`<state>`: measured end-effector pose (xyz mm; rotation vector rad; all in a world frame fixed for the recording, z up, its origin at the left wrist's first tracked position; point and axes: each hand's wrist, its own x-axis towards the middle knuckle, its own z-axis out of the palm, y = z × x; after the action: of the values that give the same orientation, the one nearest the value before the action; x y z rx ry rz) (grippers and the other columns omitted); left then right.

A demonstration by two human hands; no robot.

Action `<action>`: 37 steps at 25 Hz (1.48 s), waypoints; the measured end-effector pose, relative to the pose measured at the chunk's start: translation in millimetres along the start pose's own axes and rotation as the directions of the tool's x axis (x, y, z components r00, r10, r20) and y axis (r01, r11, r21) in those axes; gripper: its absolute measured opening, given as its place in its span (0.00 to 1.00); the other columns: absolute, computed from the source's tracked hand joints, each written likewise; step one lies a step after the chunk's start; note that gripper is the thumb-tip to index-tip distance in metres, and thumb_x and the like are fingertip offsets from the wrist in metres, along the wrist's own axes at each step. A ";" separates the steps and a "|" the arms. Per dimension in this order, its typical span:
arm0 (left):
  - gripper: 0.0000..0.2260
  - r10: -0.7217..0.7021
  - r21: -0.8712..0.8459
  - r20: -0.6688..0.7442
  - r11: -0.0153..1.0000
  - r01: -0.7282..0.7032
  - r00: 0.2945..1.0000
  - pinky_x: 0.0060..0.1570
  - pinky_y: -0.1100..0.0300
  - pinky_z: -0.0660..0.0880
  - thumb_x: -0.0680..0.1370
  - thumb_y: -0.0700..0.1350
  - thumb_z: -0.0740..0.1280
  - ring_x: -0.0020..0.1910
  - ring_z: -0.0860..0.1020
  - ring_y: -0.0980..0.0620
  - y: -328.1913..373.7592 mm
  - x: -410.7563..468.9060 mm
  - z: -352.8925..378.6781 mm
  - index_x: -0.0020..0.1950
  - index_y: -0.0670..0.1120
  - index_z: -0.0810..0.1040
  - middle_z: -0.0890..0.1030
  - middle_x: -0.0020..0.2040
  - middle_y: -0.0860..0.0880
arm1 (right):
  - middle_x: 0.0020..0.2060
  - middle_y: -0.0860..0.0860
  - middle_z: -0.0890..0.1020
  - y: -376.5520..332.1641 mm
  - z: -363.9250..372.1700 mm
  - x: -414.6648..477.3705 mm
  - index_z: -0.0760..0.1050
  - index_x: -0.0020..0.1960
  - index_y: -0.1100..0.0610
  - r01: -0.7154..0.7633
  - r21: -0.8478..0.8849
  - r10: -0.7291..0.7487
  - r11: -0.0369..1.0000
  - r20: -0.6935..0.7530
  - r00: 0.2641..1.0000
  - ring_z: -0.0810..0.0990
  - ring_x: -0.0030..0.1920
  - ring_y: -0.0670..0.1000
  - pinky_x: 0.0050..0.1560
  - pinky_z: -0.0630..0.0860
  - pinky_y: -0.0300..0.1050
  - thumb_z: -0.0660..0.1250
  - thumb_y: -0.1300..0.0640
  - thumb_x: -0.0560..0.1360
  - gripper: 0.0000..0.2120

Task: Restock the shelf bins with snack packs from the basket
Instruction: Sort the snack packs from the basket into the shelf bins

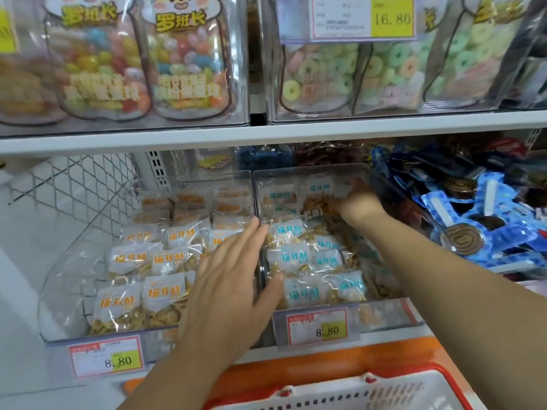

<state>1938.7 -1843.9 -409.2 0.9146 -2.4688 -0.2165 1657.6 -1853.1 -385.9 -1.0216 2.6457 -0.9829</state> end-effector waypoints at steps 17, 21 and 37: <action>0.20 -0.013 -0.162 0.644 0.975 0.153 0.765 0.66 0.62 0.67 0.81 0.50 0.61 0.69 0.66 0.58 46.4 -217.7 155.8 0.74 0.55 0.66 0.61 0.75 0.56 | 0.67 0.56 0.67 282.2 93.4 -323.8 0.59 0.76 0.53 -0.419 -0.218 0.472 0.881 0.371 0.800 0.74 0.63 0.58 0.63 0.71 0.49 0.64 0.59 0.78 0.28; 0.19 -0.104 -0.086 0.746 0.964 0.250 0.658 0.65 0.62 0.68 0.82 0.53 0.60 0.68 0.69 0.57 35.3 -249.0 173.9 0.73 0.55 0.67 0.63 0.74 0.55 | 0.73 0.57 0.60 277.3 106.6 -304.2 0.53 0.77 0.47 -0.301 -0.344 0.392 0.889 0.235 0.889 0.64 0.71 0.59 0.71 0.66 0.53 0.66 0.63 0.75 0.37; 0.23 -0.297 -0.381 0.862 0.156 0.911 0.411 0.57 0.54 0.77 0.76 0.61 0.66 0.60 0.79 0.52 42.7 -201.4 147.1 0.68 0.52 0.74 0.80 0.60 0.58 | 0.58 0.58 0.80 205.0 93.7 -306.1 0.75 0.61 0.62 -0.716 0.497 0.119 0.490 0.776 0.620 0.83 0.53 0.57 0.58 0.79 0.53 0.64 0.51 0.78 0.18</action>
<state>1972.1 -1684.4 -602.7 1.5132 -1.6219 -2.2054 1809.3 -1591.7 -616.5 -0.2774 1.4412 -1.1637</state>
